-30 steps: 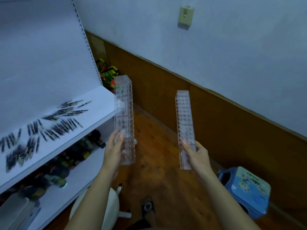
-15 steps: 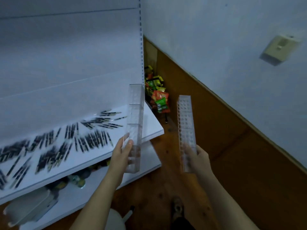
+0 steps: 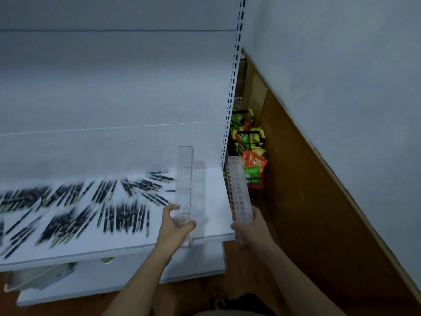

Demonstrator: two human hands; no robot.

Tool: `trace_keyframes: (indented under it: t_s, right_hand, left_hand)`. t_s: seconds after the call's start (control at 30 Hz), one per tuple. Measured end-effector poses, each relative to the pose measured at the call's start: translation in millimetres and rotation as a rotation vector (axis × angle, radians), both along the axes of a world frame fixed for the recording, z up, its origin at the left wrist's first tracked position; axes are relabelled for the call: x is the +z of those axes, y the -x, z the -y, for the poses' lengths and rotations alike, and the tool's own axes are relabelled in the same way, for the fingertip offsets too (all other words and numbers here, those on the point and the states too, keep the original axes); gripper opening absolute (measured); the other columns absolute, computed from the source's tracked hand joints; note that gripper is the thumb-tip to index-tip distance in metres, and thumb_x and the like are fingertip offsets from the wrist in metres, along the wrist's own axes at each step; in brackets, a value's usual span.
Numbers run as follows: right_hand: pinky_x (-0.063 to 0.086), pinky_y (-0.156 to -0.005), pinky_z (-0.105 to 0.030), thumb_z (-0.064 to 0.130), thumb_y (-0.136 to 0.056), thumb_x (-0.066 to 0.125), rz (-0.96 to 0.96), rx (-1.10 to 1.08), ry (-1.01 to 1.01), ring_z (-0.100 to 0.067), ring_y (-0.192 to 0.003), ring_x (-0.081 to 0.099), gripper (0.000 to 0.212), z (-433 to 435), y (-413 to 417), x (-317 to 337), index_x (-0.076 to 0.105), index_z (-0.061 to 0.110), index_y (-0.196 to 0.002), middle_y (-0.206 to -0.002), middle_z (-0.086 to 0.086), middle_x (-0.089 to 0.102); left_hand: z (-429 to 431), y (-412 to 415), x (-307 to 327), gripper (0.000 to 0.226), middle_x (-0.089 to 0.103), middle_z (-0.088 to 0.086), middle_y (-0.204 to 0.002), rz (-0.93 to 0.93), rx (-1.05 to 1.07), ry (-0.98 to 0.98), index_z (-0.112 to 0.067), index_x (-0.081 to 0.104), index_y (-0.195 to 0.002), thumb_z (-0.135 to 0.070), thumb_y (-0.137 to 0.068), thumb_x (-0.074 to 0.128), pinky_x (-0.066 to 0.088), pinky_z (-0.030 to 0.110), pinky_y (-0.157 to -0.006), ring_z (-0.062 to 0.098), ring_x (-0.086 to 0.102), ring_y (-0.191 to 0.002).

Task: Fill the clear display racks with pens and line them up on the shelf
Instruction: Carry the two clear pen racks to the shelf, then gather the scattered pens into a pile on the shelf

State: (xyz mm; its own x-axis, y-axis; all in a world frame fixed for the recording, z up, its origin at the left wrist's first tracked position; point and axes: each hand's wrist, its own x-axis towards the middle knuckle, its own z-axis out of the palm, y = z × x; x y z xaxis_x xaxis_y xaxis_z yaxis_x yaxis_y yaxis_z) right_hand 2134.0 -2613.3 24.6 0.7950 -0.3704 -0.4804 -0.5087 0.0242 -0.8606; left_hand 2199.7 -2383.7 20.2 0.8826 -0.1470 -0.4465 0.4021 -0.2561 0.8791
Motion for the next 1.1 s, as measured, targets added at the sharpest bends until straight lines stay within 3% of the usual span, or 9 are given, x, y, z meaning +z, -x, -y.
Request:
trace_keyframes:
  t_s: [0.1, 0.2, 0.27, 0.37, 0.47, 0.67, 0.83, 0.97, 1.1]
  right_hand:
    - [0.052, -0.059, -0.018, -0.001, -0.082, 0.077, -0.045, 0.075, 0.024, -0.022, -0.109, 0.062, 0.071, 23, -35, -18, 0.043, 0.015, -0.143, -0.130, -0.006, 0.060]
    - [0.056, -0.074, -0.029, 0.009, -0.082, 0.077, -0.117, 0.144, 0.063, -0.020, -0.107, 0.063, 0.071, 34, -64, -38, 0.044, 0.014, -0.144, -0.124, -0.002, 0.061]
    - [0.054, -0.085, -0.035, 0.017, -0.082, 0.076, -0.167, 0.174, 0.126, -0.018, -0.104, 0.060, 0.068, 35, -76, -49, 0.044, 0.017, -0.142, -0.119, 0.003, 0.059]
    - [0.045, -0.087, -0.032, 0.026, -0.083, 0.076, -0.210, 0.207, 0.167, -0.016, -0.105, 0.055, 0.065, 37, -97, -70, 0.044, 0.020, -0.140, -0.126, 0.003, 0.059]
    - [0.041, -0.090, -0.031, 0.030, -0.084, 0.076, -0.221, 0.254, 0.183, -0.017, -0.108, 0.053, 0.068, 39, -111, -86, 0.042, 0.021, -0.142, -0.128, 0.002, 0.056]
    - [0.046, -0.096, -0.035, 0.034, -0.080, 0.077, -0.245, 0.331, 0.265, -0.026, -0.120, 0.057, 0.081, 44, -136, -140, 0.034, 0.025, -0.148, -0.134, 0.002, 0.056]
    - [0.046, -0.092, -0.032, 0.029, -0.071, 0.080, -0.230, 0.362, 0.283, -0.019, -0.113, 0.054, 0.090, 36, -154, -174, 0.035, 0.022, -0.148, -0.127, 0.004, 0.054]
    - [0.056, -0.094, -0.041, 0.054, -0.047, 0.072, -0.249, 0.342, 0.339, -0.022, -0.112, 0.059, 0.105, 33, -160, -201, 0.039, 0.034, -0.145, -0.123, 0.003, 0.057]
    - [0.055, -0.098, -0.045, 0.068, -0.045, 0.076, -0.243, 0.358, 0.341, -0.024, -0.120, 0.059, 0.115, 34, -162, -219, 0.037, 0.033, -0.147, -0.131, 0.002, 0.058]
  left_hand:
    - [24, -21, -16, 0.052, 0.051, -0.004, -0.116, 0.001, 0.010, -0.069, -0.028, 0.045, -0.124, -0.017, -0.084, 0.076, 0.051, 0.041, -0.089, 0.023, 0.056, -0.108]
    - [40, -42, -38, 0.055, 0.045, 0.002, -0.128, 0.041, -0.043, -0.241, -0.026, 0.052, -0.126, -0.028, -0.079, 0.081, 0.048, 0.039, -0.097, 0.020, 0.050, -0.118]
    - [50, -55, -54, 0.060, 0.045, 0.005, -0.126, 0.033, -0.051, -0.311, -0.023, 0.057, -0.129, -0.033, -0.075, 0.082, 0.048, 0.035, -0.096, 0.020, 0.053, -0.115]
    - [68, -73, -74, 0.061, 0.052, 0.006, -0.115, 0.007, -0.076, -0.319, -0.018, 0.056, -0.131, -0.032, -0.078, 0.082, 0.045, 0.026, -0.078, 0.014, 0.054, -0.096]
    - [75, -87, -89, 0.063, 0.053, 0.004, -0.114, -0.040, -0.087, -0.291, -0.019, 0.050, -0.134, -0.033, -0.080, 0.081, 0.039, 0.026, -0.081, 0.017, 0.052, -0.104]
    - [66, -107, -139, 0.065, 0.057, 0.008, -0.117, -0.066, -0.118, -0.340, -0.023, 0.046, -0.137, -0.035, -0.082, 0.079, 0.040, 0.028, -0.082, 0.019, 0.053, -0.104]
    - [64, -123, -169, 0.075, 0.057, 0.011, -0.132, -0.064, -0.105, -0.344, -0.023, 0.039, -0.147, -0.037, -0.084, 0.077, 0.045, 0.035, -0.102, 0.025, 0.054, -0.121]
    - [68, -124, -182, 0.085, 0.054, 0.013, -0.140, -0.044, -0.120, -0.336, -0.017, 0.029, -0.154, -0.038, -0.087, 0.076, 0.041, 0.033, -0.105, 0.026, 0.051, -0.129]
    - [62, -128, -178, 0.096, 0.052, 0.012, -0.141, -0.026, -0.150, -0.359, -0.013, 0.028, -0.155, -0.045, -0.081, 0.079, 0.043, 0.035, -0.105, 0.026, 0.052, -0.128]
